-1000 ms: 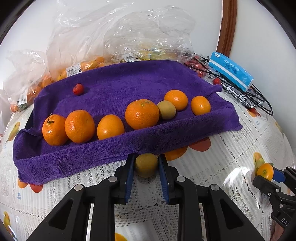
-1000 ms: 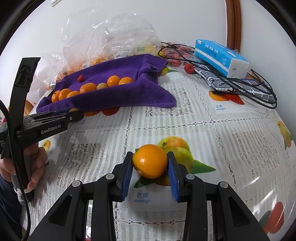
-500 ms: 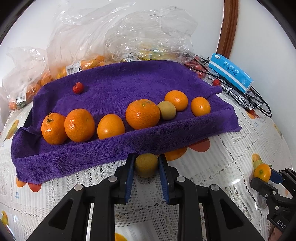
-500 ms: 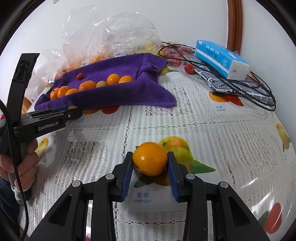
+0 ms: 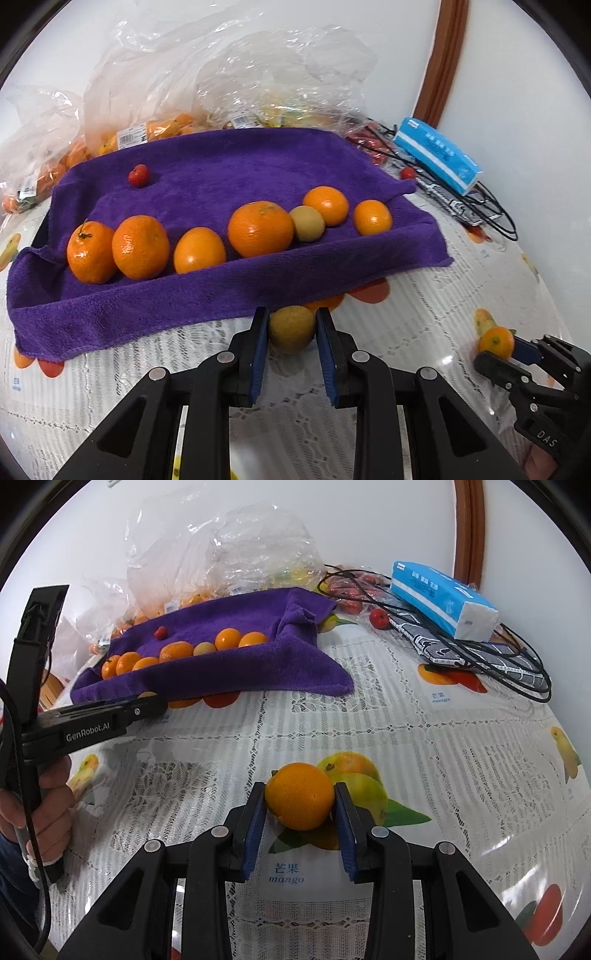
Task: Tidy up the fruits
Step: 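Hold both fruits up and move them toward the purple towel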
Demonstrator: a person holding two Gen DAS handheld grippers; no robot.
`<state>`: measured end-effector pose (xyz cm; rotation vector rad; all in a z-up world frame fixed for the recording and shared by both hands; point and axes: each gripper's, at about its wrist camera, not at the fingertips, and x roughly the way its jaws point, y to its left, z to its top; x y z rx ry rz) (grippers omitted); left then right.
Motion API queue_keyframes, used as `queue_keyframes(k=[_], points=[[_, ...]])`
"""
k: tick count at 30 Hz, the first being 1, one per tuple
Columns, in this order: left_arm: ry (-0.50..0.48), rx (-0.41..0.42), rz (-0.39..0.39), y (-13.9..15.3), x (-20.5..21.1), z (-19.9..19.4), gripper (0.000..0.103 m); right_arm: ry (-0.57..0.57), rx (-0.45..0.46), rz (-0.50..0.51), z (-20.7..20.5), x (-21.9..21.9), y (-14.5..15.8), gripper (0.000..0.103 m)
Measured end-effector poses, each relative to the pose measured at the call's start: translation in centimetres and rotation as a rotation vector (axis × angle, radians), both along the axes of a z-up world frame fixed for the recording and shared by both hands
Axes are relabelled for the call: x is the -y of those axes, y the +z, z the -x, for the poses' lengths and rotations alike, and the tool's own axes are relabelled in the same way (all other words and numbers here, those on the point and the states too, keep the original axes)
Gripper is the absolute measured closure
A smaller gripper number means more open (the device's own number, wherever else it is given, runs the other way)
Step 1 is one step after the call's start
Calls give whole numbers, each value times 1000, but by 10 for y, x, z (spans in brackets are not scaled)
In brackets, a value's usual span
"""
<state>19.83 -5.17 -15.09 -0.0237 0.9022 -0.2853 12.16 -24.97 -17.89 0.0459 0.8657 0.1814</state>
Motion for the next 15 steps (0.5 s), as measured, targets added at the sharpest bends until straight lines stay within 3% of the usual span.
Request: queue_keyframes(k=[15], points=[[-60,58,55,15,8,18,79,-52,20,-23,2,8,3,67]])
